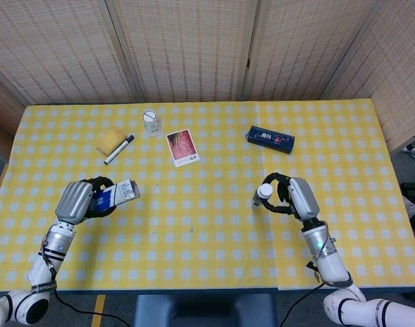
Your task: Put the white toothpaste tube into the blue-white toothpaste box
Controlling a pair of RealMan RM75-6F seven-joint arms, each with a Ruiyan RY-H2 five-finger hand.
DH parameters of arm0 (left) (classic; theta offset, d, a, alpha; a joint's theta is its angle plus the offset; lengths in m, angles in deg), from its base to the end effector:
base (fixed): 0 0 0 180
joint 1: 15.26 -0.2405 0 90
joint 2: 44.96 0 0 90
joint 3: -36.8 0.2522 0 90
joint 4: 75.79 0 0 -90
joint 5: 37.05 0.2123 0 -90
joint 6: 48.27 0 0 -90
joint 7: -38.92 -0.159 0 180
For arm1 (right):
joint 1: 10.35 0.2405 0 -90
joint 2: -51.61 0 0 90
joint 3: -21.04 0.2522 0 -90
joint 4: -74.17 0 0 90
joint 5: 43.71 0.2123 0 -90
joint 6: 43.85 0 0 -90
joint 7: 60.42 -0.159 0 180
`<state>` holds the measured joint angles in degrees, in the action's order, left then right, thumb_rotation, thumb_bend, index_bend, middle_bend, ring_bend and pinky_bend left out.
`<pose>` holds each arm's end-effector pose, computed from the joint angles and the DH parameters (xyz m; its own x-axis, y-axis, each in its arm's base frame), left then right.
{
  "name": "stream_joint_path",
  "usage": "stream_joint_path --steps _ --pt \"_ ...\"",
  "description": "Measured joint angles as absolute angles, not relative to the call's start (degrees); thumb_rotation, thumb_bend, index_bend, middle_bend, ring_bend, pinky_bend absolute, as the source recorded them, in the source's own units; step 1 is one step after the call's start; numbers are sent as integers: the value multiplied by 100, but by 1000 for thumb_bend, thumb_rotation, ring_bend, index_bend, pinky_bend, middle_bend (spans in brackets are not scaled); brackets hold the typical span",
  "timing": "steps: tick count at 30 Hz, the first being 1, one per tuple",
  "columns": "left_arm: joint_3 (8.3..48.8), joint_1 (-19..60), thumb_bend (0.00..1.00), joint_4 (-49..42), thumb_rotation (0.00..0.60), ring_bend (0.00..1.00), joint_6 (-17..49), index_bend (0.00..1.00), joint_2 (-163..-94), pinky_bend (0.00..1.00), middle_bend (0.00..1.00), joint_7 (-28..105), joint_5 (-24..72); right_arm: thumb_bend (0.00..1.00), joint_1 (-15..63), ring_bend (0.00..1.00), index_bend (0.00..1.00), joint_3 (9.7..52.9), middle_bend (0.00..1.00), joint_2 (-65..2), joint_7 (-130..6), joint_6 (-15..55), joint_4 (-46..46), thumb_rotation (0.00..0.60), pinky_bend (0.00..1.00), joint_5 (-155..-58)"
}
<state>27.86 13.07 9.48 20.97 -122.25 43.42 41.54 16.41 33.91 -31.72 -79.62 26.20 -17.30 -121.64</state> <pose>-0.2192 0.3286 0.0737 0.2161 0.0887 0.9723 0.9479 -0.2579 -0.1871 -0.1780 -0.3160 0.0462 -0.2505 -0.1764 0.9519 -0.9331 -0.2180 -0.2860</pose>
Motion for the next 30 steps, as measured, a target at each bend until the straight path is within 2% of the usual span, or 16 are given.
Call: stream_joint_path --steps 6,14,22,30 --pt "2814 1207 254 1099 600 583 2054 571 -12180 562 656 4394 3986 482 1623 768 753 3473 538 -2903 -8570 2608 -2250 600 778 -12317" --pt "2819 1200 252 1774 600 583 1851 568 -12159 562 656 4443 3804 482 1685 766 753 3639 538 -2583 -9166 2468 -3091 600 778 -12358" --pt "2828 1206 252 2419 600 583 1875 568 -12467 562 656 4388 3783 483 1806 765 753 3934 538 -2070 -10355 2005 -3853 600 778 -12116" --pt "2972 1193 252 2618 600 583 1795 568 -12639 562 656 4733 4009 482 2022 761 754 4198 541 -1785 -11021 1557 -4233 600 778 -11891"
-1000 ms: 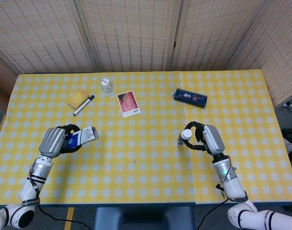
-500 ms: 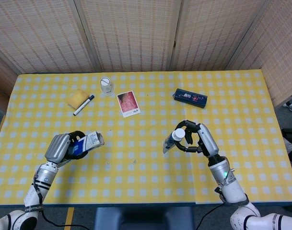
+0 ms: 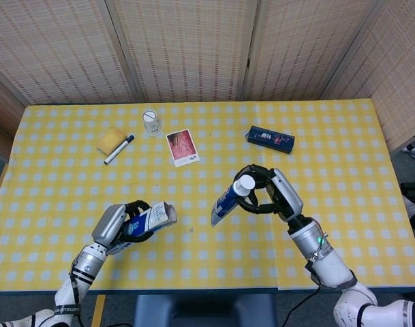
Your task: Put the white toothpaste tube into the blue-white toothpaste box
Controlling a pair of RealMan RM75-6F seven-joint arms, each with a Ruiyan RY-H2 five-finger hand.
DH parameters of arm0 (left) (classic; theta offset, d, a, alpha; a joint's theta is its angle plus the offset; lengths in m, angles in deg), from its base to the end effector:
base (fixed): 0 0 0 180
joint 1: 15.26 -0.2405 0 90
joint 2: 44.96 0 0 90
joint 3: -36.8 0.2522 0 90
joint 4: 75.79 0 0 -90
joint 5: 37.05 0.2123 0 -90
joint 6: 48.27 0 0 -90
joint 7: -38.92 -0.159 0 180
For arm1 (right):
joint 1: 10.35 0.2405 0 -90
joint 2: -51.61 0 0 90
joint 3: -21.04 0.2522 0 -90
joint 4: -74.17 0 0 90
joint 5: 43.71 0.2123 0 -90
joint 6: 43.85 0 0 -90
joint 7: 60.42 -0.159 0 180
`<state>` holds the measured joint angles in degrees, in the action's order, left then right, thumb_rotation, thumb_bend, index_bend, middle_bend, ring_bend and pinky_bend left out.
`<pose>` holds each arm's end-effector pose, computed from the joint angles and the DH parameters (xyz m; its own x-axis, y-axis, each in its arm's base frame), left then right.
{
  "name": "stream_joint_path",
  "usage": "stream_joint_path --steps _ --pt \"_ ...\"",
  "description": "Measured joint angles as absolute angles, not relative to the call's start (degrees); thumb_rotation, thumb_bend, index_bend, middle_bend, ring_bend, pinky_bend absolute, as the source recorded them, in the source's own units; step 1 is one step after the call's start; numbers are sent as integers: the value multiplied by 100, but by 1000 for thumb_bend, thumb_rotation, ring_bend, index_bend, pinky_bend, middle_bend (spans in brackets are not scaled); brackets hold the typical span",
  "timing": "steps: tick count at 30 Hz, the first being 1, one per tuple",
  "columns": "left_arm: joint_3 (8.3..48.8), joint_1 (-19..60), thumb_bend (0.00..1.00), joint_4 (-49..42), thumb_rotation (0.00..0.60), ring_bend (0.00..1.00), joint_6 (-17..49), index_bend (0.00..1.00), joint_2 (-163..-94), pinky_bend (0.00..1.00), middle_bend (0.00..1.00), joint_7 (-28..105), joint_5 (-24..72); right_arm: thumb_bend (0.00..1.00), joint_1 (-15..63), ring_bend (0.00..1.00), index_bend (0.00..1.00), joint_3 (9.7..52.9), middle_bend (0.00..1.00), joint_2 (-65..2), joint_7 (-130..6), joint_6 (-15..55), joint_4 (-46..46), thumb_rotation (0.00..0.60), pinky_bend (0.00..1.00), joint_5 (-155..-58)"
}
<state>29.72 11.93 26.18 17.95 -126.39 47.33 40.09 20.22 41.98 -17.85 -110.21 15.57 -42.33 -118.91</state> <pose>-0.1535 0.2755 0.0196 -0.1338 0.3502 0.9271 0.9493 -0.2233 0.2214 -0.0738 -0.3026 0.0952 -0.7088 -0.4973 0.5003 -0.5399 -0.0740 -0.8384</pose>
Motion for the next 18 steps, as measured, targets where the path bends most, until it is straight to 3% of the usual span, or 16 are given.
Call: stream_joint_path --steps 18 --pt "3003 1185 253 2839 600 574 1915 558 -13234 559 656 5482 4409 482 2349 761 753 4424 541 -2240 -11190 1449 -4240 600 778 -11535"
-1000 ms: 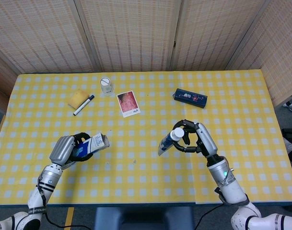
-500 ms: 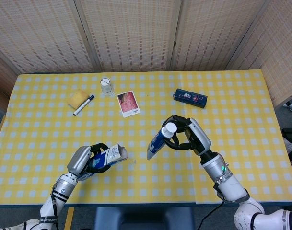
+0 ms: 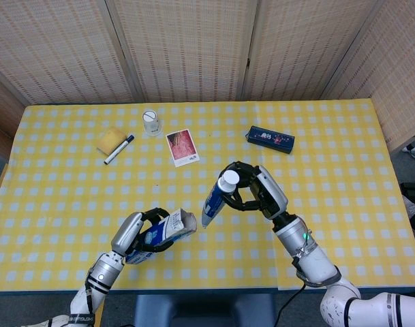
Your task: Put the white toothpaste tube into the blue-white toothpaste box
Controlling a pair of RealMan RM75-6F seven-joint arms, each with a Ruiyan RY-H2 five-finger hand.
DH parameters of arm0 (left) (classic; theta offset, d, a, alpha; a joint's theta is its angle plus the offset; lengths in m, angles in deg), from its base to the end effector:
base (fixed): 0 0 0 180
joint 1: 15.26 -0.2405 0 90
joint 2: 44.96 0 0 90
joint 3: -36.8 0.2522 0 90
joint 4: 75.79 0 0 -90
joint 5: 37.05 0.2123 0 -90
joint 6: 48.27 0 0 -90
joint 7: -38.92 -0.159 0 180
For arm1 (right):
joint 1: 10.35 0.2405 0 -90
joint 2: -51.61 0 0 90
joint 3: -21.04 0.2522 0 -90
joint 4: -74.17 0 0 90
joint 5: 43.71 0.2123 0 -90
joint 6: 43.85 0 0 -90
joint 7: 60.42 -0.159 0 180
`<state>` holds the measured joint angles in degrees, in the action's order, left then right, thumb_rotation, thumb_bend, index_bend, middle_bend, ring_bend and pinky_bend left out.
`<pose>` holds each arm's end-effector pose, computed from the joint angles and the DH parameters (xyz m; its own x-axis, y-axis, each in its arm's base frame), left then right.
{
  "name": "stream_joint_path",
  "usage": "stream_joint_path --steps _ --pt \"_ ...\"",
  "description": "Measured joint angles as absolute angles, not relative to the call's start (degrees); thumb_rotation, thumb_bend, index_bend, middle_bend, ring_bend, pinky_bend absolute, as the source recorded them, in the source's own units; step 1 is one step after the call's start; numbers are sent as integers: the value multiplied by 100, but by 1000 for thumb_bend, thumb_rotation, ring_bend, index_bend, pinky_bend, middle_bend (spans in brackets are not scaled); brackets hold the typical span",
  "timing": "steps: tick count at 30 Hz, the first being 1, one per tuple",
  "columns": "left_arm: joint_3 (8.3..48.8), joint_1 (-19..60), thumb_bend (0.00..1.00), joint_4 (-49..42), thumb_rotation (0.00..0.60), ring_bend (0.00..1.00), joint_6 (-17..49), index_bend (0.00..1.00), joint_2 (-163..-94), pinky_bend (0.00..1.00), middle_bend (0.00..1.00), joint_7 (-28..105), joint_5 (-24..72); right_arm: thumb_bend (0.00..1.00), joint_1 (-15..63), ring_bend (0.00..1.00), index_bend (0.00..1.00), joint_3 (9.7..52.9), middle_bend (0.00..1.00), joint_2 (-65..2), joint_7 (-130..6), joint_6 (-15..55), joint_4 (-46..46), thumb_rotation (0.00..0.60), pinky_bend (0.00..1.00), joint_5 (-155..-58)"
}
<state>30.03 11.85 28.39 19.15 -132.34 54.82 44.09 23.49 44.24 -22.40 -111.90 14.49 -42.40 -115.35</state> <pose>-0.1143 0.2562 -0.0013 -0.3387 0.4300 0.8369 0.8591 -0.2214 0.4614 -0.0463 -0.3077 0.0821 -0.7556 -0.5317 0.3826 -0.4373 -0.0253 -0.8989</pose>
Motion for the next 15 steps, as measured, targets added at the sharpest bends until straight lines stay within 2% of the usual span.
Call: stream_joint_path --steps 15 --pt "2948 1233 253 2476 600 566 2064 559 -13725 551 656 6352 4697 482 2423 760 753 4576 542 -2384 -11495 1404 -4310 600 778 -11441"
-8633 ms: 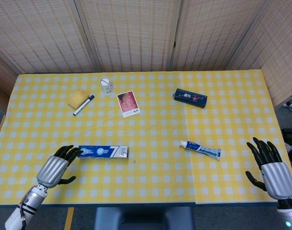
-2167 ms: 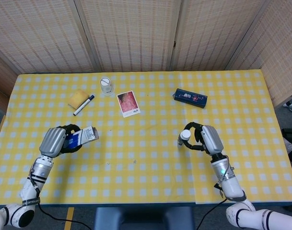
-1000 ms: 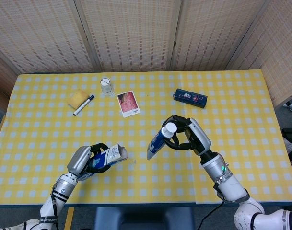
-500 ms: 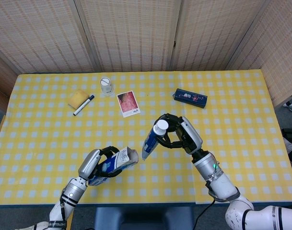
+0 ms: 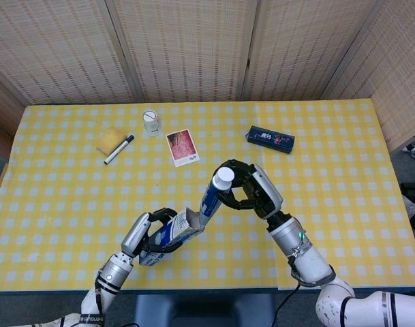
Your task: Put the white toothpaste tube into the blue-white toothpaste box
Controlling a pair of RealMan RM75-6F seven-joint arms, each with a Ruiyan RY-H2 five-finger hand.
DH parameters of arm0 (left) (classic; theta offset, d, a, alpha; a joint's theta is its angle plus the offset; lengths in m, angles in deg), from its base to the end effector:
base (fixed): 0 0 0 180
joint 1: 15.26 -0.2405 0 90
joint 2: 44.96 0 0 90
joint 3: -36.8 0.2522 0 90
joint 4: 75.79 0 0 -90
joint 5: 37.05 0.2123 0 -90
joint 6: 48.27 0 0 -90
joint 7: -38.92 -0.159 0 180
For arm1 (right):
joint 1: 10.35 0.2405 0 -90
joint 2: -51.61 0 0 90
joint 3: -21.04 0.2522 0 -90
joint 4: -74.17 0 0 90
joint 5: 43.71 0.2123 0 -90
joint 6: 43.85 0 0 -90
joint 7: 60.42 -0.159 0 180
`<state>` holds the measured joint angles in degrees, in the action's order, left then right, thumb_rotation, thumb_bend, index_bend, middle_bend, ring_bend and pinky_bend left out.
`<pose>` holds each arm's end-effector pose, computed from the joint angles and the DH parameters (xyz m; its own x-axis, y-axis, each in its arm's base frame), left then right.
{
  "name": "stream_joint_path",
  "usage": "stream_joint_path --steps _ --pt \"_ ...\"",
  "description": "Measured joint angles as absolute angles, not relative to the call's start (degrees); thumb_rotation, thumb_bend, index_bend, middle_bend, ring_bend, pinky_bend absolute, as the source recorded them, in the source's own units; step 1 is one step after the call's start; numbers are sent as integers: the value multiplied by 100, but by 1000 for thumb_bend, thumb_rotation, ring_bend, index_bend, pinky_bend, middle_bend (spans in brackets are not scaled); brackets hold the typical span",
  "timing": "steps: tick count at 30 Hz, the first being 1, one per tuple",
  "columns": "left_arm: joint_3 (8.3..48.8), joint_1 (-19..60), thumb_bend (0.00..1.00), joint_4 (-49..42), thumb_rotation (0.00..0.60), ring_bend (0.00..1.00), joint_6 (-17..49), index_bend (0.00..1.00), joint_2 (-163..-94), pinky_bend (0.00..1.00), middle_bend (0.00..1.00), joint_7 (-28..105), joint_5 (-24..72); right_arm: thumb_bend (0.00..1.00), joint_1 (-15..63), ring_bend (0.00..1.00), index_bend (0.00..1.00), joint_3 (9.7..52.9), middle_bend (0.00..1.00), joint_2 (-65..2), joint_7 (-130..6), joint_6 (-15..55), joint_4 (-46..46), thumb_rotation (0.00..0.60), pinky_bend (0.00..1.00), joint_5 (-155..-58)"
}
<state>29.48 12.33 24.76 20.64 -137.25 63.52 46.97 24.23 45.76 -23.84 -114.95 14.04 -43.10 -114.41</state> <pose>-0.1008 0.2563 -0.0148 -0.4702 0.4532 0.7573 0.7703 -0.2081 0.6028 -0.0336 -0.3077 0.0812 -0.7848 -0.5459 0.2933 -0.3567 0.0109 -0.9342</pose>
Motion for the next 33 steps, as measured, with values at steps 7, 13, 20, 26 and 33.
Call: stream_joint_path --steps 7,13,20,26,33 --pt "2911 1255 252 2344 600 563 2101 556 -13830 549 656 6569 4721 482 2493 760 753 4627 542 -2553 -11415 1457 -4280 600 778 -11386" --pt "2928 1231 253 2300 600 561 2124 554 -13884 548 656 6778 4700 482 2571 760 754 4657 542 -2754 -11197 1537 -4306 600 778 -11284" --pt "2981 1235 253 2204 600 554 2170 552 -13973 543 656 6996 4848 483 2672 760 753 4734 542 -2945 -10956 1601 -4420 600 778 -11116" --pt "3025 1226 253 2074 600 553 2201 552 -14039 540 656 7179 4884 482 2701 760 753 4805 542 -3032 -10814 1670 -4504 600 778 -11013" --pt "3028 1259 253 1984 600 551 2180 551 -14123 534 656 7230 4900 482 2759 760 753 4870 542 -3177 -10761 1656 -4515 600 778 -10865"
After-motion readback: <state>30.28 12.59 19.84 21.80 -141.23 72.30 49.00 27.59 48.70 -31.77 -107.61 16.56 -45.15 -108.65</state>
